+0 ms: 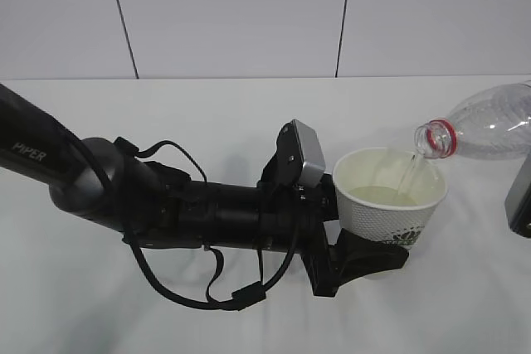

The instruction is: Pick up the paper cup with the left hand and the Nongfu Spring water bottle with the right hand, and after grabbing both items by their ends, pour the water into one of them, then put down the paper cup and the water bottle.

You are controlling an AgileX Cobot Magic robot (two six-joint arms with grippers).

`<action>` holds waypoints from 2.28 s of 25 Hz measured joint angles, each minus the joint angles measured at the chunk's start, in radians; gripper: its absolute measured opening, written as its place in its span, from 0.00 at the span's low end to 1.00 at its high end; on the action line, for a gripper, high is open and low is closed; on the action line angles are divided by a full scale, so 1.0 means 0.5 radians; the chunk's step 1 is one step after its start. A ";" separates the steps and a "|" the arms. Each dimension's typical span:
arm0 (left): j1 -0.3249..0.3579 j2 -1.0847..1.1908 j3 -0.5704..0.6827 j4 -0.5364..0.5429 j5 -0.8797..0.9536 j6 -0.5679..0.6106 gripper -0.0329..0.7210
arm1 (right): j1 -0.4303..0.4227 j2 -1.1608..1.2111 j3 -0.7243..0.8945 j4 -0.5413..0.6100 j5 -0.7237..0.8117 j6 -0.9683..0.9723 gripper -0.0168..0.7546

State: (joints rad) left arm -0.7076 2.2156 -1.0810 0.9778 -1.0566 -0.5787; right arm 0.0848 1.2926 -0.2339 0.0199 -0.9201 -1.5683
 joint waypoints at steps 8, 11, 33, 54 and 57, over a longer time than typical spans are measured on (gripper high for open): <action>0.000 0.000 0.000 0.003 0.000 0.000 0.76 | 0.000 0.000 0.000 0.000 0.000 -0.004 0.63; 0.000 0.000 0.000 0.003 0.000 0.000 0.76 | 0.000 0.000 0.000 0.000 0.000 -0.004 0.63; 0.000 0.000 0.000 0.003 0.000 -0.003 0.76 | 0.000 -0.004 0.000 0.000 -0.005 -0.004 0.63; 0.000 0.000 0.000 0.003 0.000 -0.003 0.75 | 0.000 -0.004 0.000 0.000 -0.005 -0.016 0.63; 0.000 0.000 0.000 0.003 0.000 -0.003 0.75 | 0.000 -0.004 0.000 0.000 -0.005 -0.016 0.63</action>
State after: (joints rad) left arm -0.7076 2.2156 -1.0810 0.9794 -1.0566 -0.5803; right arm 0.0848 1.2907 -0.2339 0.0199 -0.9223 -1.5762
